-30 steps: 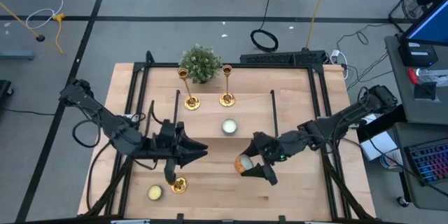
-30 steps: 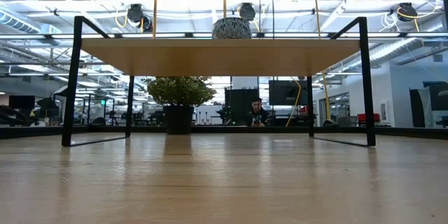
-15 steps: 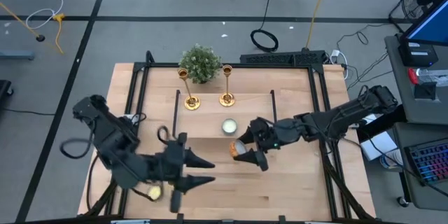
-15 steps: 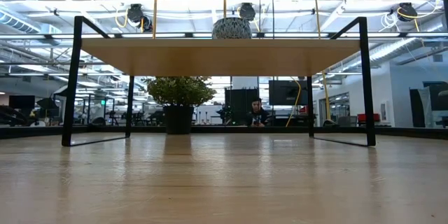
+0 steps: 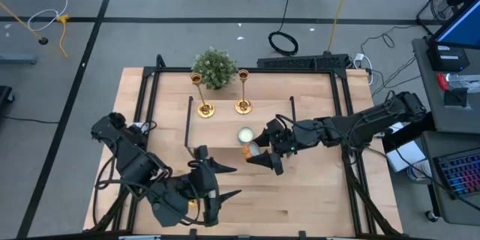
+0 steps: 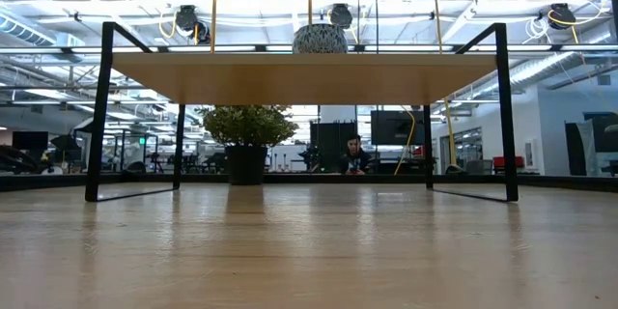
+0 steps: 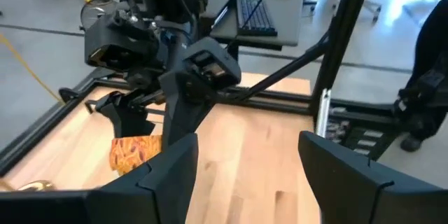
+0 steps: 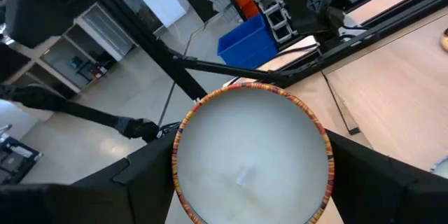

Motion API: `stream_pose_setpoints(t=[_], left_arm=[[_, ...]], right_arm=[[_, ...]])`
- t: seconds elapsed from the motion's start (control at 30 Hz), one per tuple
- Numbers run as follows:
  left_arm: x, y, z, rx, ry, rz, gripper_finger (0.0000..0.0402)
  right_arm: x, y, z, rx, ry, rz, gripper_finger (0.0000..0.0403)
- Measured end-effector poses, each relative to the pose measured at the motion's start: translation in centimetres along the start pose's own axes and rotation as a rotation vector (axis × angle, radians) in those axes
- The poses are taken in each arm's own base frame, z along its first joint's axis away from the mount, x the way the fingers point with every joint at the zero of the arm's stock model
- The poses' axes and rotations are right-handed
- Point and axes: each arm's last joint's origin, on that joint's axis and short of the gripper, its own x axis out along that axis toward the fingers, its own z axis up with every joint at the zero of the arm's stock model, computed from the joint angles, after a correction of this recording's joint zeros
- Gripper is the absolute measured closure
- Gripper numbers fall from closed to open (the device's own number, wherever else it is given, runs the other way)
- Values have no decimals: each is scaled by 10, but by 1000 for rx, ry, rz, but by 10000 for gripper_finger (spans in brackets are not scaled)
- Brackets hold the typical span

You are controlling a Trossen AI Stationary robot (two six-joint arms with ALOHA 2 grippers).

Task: Stock candles and holders on shelf
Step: Align the orange scented candle with the other scented candle on the shelf

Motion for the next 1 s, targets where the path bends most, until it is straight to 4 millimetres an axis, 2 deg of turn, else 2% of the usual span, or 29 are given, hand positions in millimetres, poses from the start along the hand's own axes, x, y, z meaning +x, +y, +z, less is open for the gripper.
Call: stream_pose_setpoints(t=[0.2,0.37,0.5,0.67,0.77,1.0], left_arm=[[5,9,-6,74,66,46,146],[12,24,-13,140,186,69,146],[22,36,-13,120,256,50,146],[35,50,-7,51,254,92,146],[38,55,-6,71,258,109,145],[35,61,-12,232,304,171,98]], right_arm=[[0,-3,5,22,-23,-4,101],[0,-3,5,22,-22,-3,101],[0,-5,6,23,-27,-9,101],[1,-10,10,28,-40,-27,101],[1,-14,13,32,-49,-38,101],[1,-23,20,89,-74,-66,101]])
